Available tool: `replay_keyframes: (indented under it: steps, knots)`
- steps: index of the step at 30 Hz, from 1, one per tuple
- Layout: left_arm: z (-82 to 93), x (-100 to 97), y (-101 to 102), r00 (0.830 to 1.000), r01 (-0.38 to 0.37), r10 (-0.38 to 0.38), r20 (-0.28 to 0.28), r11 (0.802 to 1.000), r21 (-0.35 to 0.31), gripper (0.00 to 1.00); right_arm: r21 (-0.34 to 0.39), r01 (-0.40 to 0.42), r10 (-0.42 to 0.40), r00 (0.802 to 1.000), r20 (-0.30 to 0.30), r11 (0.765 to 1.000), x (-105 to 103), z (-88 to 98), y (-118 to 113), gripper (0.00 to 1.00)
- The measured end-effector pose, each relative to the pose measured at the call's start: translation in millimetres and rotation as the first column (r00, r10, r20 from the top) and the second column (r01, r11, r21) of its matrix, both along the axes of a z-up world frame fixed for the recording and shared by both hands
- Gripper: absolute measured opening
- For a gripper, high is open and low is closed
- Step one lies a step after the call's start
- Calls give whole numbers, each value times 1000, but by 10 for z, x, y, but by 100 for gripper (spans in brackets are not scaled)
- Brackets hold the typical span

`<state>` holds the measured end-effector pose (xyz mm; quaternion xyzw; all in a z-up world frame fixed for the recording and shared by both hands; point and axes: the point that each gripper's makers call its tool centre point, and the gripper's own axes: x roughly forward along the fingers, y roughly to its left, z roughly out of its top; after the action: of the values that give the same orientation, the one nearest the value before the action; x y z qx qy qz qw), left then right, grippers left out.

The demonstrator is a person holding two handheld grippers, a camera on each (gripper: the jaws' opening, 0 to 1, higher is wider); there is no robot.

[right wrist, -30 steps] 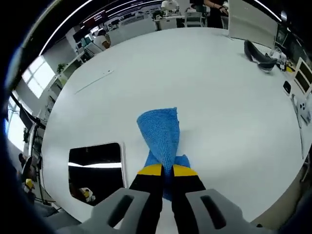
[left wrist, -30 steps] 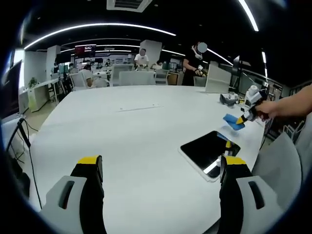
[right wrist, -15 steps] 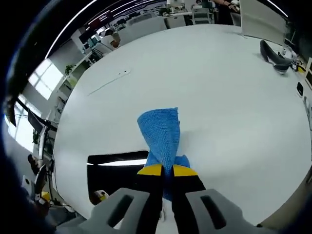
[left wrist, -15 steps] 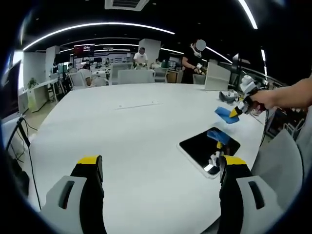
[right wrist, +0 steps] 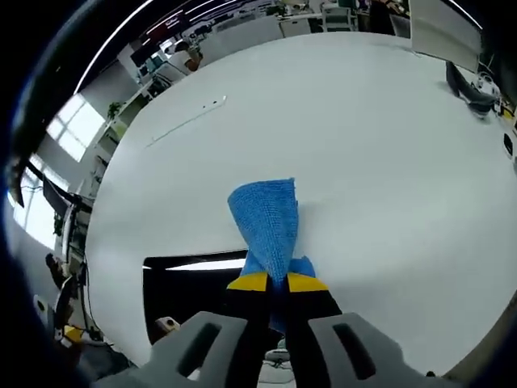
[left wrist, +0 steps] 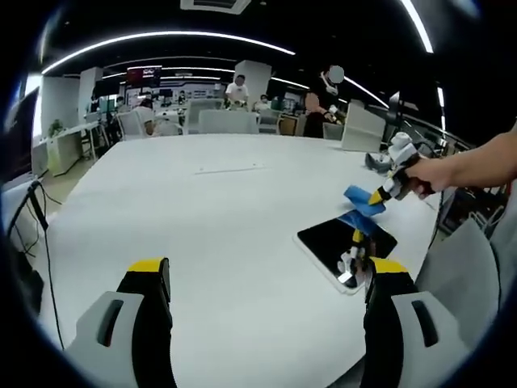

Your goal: Wipe the mirror surface with the cleaning cloth until all visible marks leave the cleaned area.

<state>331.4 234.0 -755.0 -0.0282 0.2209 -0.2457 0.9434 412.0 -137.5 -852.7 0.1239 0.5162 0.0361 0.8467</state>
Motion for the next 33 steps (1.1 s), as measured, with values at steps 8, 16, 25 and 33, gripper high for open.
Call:
replay_keyframes:
  steps: [8,16,25,33]
  knots:
    - [-79,-40,27,1000,12,-12,-17,1000,3,99,-24,-17,16,1000,-23,1000,-28,-118,140,1]
    - [-71,-43,29,1000,13,-13,-17,1000,-2,99,-23,-60,59,998,-29,998,-35,-171,347,0]
    - [-41,-38,39,1000,11,-11,-12,1000,-12,99,-3,-69,69,997,-30,998,-58,-120,546,0]
    - [-55,12,62,1000,9,-10,-13,1000,-11,99,6,-101,101,994,-39,995,-63,-117,761,0]
